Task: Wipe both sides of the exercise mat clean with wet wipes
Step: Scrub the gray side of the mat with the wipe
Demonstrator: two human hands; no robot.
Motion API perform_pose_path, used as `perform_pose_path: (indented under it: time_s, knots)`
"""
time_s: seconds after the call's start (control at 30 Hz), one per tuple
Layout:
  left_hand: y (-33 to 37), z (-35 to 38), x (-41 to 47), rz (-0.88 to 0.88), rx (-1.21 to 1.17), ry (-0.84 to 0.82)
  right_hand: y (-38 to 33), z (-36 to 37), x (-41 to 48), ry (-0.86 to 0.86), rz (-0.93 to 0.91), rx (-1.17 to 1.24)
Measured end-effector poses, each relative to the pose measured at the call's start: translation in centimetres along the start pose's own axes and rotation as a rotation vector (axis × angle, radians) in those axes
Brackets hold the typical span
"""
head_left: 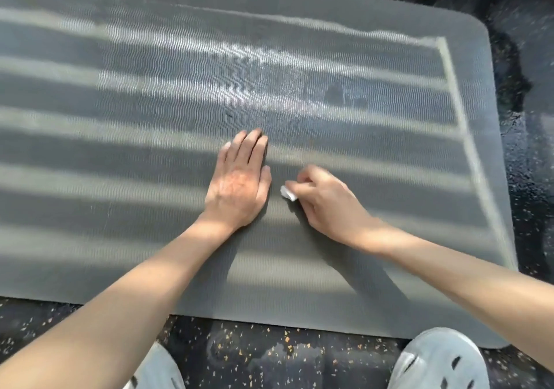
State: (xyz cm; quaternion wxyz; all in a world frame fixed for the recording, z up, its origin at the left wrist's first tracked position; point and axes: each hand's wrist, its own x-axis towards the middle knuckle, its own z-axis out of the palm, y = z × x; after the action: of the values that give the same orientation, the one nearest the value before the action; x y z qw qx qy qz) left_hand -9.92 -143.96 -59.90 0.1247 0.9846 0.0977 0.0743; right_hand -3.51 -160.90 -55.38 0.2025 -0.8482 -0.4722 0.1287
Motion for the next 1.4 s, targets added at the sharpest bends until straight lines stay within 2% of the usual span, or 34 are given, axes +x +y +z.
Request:
perform_pose_path:
  time_s: [0.1, 0.13, 0.2, 0.33, 0.47, 0.53, 0.63, 0.73, 0.83, 0.93, 1.07, 1.17, 1.27, 1.4]
  knots:
    - [0.0, 0.2, 0.2, -0.02, -0.028, 0.009, 2.0, -1.3, 5.6, 0.14, 0.112, -0.056]
    - [0.0, 0.2, 0.2, -0.022, -0.044, 0.015, 2.5, -1.5, 6.3, 0.137, 0.165, -0.07]
    - [0.0, 0.2, 0.2, -0.023, -0.057, 0.03, 2.4, -1.1, 5.3, 0.127, 0.112, -0.098]
    - [-0.5, -0.1, 1.9, 0.005, -0.064, 0.057, 1.7, -0.5, 1.5, 0.025, -0.016, -0.001]
    - [-1.1, -0.1, 6.4, -0.043, -0.034, 0.078, 4.4, -1.8, 8.3, 0.154, 0.092, -0.084]
    - [-1.5, 0.3, 8.3, -0.004, -0.006, 0.098, 5.0, -1.5, 9.2, 0.208, 0.106, -0.066]
    - [-2.0, 0.7, 10.6, 0.014, 0.023, 0.065, 4.0, -0.3, 6.1, 0.133, 0.077, -0.157]
    - [-2.2, 0.7, 12.9, -0.057, 0.014, 0.037, 4.7, -1.0, 6.8, 0.096, 0.067, 0.009]
    - [-2.9, 1.1, 14.7, -0.15, 0.006, 0.022, 8.0, -2.8, 11.7, 0.198, 0.093, -0.039]
    - [-3.0, 1.4, 15.0, -0.165, 0.021, 0.007, 8.2, -2.4, 11.9, 0.205, 0.134, -0.009]
    - [-2.8, 1.2, 15.1, -0.172, -0.005, 0.009, 7.8, -2.6, 10.4, 0.072, 0.043, 0.078]
    - [-2.8, 1.2, 15.4, -0.169, -0.022, 0.017, 10.2, -4.4, 15.8, 0.17, 0.114, -0.015]
    - [-2.9, 1.4, 15.3, -0.174, -0.013, 0.024, 11.0, -4.5, 17.7, 0.214, 0.09, -0.023]
    - [-2.8, 1.1, 15.5, -0.183, 0.006, 0.006, 9.4, -4.1, 14.3, 0.026, 0.093, 0.001]
